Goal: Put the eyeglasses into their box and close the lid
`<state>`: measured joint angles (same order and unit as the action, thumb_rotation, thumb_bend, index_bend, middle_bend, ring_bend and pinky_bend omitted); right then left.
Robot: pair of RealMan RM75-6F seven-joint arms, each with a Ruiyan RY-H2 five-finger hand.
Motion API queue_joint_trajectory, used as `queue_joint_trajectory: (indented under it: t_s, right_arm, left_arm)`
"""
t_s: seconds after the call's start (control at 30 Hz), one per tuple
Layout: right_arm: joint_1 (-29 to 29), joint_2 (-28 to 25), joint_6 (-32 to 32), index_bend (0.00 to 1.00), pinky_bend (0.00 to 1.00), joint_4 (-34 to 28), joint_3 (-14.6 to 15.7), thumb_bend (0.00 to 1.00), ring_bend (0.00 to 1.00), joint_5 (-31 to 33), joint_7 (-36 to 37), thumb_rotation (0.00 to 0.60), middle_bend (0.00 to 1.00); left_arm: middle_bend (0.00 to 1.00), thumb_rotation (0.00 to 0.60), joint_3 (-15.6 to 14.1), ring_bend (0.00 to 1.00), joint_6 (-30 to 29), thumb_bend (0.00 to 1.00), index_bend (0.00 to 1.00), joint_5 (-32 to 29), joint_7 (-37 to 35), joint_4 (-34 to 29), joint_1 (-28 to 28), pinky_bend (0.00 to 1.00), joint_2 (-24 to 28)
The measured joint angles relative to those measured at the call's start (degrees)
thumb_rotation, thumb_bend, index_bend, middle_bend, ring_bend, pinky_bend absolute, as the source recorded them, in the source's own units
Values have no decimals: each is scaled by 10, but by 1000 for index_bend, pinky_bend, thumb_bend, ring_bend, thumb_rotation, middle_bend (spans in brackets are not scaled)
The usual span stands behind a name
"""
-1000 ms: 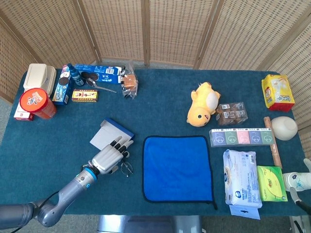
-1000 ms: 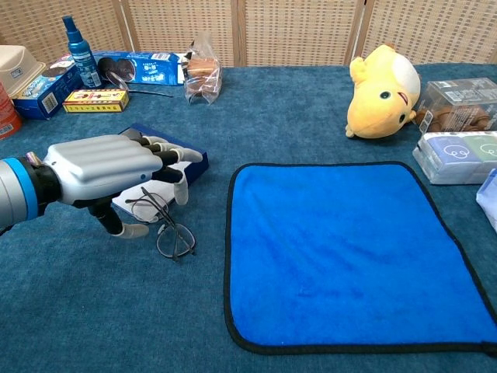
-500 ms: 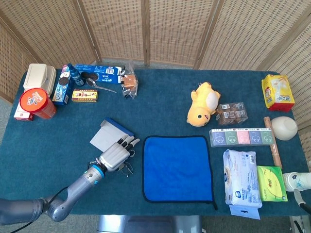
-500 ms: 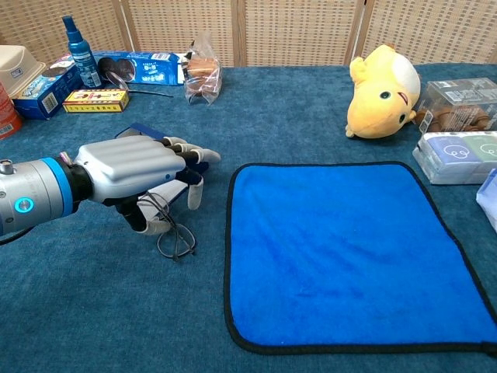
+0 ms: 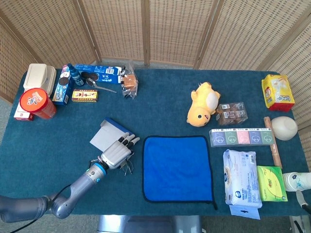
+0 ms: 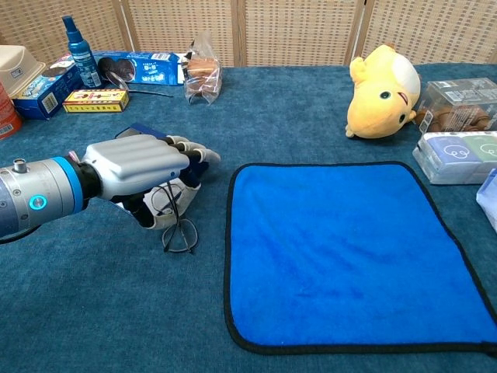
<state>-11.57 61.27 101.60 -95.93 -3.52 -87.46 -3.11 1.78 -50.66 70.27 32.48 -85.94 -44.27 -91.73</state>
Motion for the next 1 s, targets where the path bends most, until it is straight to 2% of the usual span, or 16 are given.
queue_joint_trajectory:
  t_s: [0.27, 0.6, 1.0]
  right_arm:
    - [0, 1, 0, 153, 107, 4, -1, 280, 50, 1, 3, 599, 157]
    - [-1, 3, 0, 152, 106, 7, -2, 280, 50, 1, 7, 599, 157]
    - [-4, 2, 5, 151, 107, 3, -1, 279, 50, -4, 2, 600, 156]
  left_arm:
    - [90, 600, 2, 0, -4, 314, 653, -7, -2, -9, 1, 0, 11]
    - [80, 600, 5, 0, -23, 314, 639, -11, -13, -29, 12, 0, 49]
    - [66, 600, 24, 0, -9, 310, 616, -34, -26, 4, 1, 0, 66]
